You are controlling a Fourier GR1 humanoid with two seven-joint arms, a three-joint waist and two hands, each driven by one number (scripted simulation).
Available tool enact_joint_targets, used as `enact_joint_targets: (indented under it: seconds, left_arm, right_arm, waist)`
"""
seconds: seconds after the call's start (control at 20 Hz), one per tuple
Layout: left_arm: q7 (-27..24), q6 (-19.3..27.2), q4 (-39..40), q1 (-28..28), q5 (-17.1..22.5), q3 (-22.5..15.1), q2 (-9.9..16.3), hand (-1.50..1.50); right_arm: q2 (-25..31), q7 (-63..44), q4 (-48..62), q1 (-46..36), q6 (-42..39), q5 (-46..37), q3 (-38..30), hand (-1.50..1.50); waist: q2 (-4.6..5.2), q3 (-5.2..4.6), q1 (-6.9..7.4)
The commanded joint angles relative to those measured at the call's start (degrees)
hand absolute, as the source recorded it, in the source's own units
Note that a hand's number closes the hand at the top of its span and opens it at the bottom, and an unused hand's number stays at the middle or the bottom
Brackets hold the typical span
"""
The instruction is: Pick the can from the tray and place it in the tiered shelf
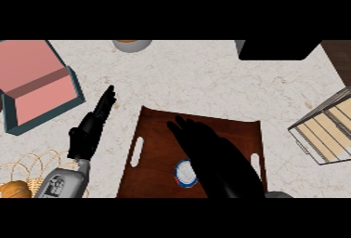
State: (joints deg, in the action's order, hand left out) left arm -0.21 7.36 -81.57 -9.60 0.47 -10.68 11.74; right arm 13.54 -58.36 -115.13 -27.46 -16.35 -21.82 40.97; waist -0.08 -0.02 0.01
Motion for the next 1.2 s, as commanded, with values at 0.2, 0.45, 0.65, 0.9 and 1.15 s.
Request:
enact_joint_targets:
  seconds: [0.2,0.45,0.65,0.9,1.15]
  left_arm:
    - [3.2,-3.1,-2.7,-0.6,0.0,2.5,1.0,0.00]
    - [1.3,-1.4,0.0,-1.0,-2.3,2.1,-1.7,0.00]
    - [3.9,-1.8,-1.1,-1.0,-2.3,3.0,-1.8,0.00]
    - [0.7,-3.8,-1.4,0.7,-2.2,4.7,-1.5,0.00]
    - [1.7,-3.1,-2.6,1.9,-4.3,2.9,-3.7,0.00]
  right_arm:
    - [-3.4,-3.9,-1.5,4.4,-4.9,-4.5,0.1,-1.50]
    - [-7.3,-5.3,1.5,4.3,-5.6,-8.2,0.7,-1.50]
    - [-7.2,0.6,4.8,10.0,-2.0,-13.3,4.5,-1.50]
    - [-10.9,-0.1,6.8,8.9,-6.8,-14.5,1.7,-1.50]
    - [-9.8,5.0,11.1,8.4,-7.9,-16.7,-1.5,-1.50]
  waist:
    - [0.00,0.02,-0.11]
    - [0.02,0.01,-0.09]
    - [0.03,0.03,-0.06]
    - [0.06,0.01,-0.01]
    - [0.07,0.02,0.11]
